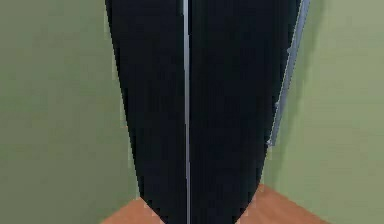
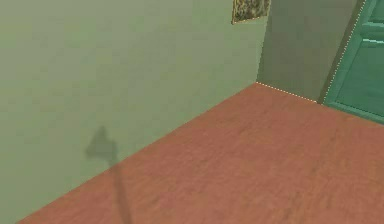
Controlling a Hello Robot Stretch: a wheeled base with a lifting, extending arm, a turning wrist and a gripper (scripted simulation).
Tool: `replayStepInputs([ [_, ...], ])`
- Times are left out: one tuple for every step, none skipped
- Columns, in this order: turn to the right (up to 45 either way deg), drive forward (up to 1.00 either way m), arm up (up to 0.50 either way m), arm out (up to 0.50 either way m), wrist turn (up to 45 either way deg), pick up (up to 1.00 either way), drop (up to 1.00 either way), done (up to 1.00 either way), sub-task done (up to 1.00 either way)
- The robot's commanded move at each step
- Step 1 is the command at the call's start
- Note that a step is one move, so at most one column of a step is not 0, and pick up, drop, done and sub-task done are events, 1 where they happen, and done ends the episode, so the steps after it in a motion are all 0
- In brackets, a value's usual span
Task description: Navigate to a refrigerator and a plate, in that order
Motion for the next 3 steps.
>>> replayStepInputs([
  [0.0,0.00,0.00,0.00,0.0,0.00,0.00,0.00,1.00],
  [-45.0,0.00,0.00,0.00,0.0,0.00,0.00,0.00,0.00],
  [-45.0,0.00,0.00,0.00,0.0,0.00,0.00,0.00,0.00],
])
